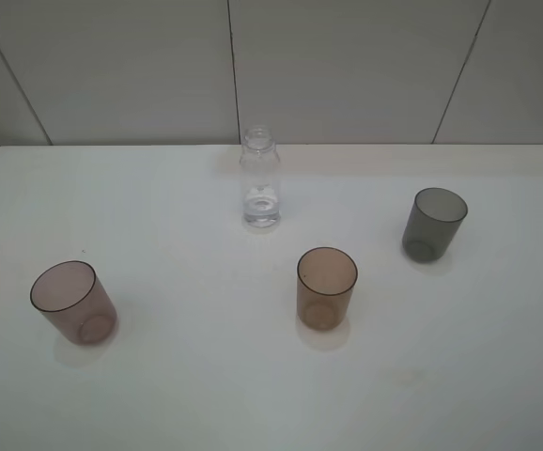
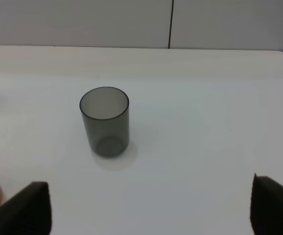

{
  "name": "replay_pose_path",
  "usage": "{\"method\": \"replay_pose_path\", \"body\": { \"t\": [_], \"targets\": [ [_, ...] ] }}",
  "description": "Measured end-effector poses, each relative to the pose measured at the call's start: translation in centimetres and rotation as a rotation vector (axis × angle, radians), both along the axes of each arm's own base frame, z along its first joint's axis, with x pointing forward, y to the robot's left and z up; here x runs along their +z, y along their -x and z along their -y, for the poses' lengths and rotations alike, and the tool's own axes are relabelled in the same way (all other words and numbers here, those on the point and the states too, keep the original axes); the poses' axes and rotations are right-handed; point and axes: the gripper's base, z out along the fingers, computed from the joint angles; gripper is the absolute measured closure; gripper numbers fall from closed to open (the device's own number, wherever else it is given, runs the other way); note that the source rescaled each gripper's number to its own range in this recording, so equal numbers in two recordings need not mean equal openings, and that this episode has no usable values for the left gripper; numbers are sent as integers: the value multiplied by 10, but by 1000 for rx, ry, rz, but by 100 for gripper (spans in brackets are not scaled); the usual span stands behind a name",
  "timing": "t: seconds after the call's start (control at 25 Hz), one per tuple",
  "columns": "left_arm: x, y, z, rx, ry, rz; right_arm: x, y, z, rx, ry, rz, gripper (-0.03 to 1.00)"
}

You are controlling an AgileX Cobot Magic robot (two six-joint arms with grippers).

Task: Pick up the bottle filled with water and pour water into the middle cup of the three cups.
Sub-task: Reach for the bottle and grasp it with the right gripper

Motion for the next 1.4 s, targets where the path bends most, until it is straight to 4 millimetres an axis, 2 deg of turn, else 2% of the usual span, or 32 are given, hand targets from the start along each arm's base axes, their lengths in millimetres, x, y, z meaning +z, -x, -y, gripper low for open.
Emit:
{"method": "replay_pose_path", "body": {
  "t": [1.08,1.24,1.4],
  "targets": [
    [0,0,0,0,0,0,0,0,0,0,0,-2,9],
    [0,0,0,0,0,0,0,-15,-1,14,-26,-93,9],
    [0,0,0,0,0,0,8,-48,-4,38,-89,-190,9]
  ]
}}
